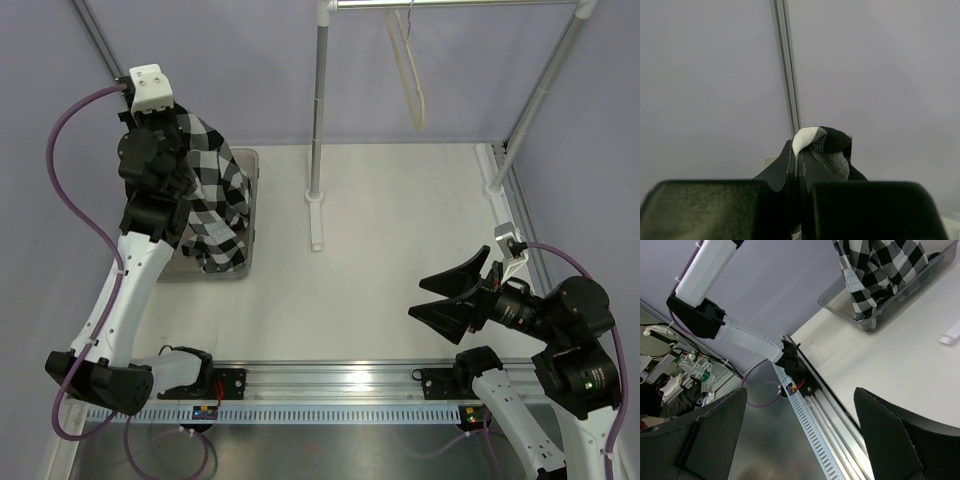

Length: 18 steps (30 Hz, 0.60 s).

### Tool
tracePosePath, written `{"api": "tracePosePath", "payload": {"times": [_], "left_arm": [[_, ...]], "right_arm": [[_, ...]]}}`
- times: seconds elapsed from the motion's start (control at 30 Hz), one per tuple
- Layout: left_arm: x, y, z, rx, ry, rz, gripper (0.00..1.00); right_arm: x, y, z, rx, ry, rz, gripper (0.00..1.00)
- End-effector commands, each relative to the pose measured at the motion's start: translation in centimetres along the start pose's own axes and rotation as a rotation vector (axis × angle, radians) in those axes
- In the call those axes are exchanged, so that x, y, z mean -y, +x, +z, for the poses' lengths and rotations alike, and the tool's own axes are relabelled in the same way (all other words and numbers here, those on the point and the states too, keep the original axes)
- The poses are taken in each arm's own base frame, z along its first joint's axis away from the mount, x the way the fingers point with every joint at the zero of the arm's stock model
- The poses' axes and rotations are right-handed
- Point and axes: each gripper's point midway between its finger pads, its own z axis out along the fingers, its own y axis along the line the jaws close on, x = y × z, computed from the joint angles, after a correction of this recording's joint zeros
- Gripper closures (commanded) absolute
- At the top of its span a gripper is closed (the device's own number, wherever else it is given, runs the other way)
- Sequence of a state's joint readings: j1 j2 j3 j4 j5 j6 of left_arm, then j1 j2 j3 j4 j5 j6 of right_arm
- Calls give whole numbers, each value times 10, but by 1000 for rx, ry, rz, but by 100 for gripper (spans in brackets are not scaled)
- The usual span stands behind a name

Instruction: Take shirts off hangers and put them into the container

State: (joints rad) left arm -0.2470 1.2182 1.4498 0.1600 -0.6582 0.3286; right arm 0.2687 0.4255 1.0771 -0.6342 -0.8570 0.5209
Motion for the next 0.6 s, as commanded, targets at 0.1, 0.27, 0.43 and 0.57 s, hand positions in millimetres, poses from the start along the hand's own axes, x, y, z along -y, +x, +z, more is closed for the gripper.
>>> {"api": "tracePosePath", "payload": {"times": [0.1, 0.27, 0.43, 0.57], "left_arm": [[6, 7, -9, 53, 3, 114, 100], [24, 38, -11, 18, -14, 267, 100], [29, 59, -20, 5, -2, 326, 100], [37, 76, -29, 3, 29, 379, 100]], "right_arm": [[-10, 2, -3, -7, -36, 0, 2], [-11, 3, -5, -2, -34, -3, 2], [-13, 2, -5, -6, -39, -5, 2], [-13, 4, -6, -5, -45, -5, 2]]}}
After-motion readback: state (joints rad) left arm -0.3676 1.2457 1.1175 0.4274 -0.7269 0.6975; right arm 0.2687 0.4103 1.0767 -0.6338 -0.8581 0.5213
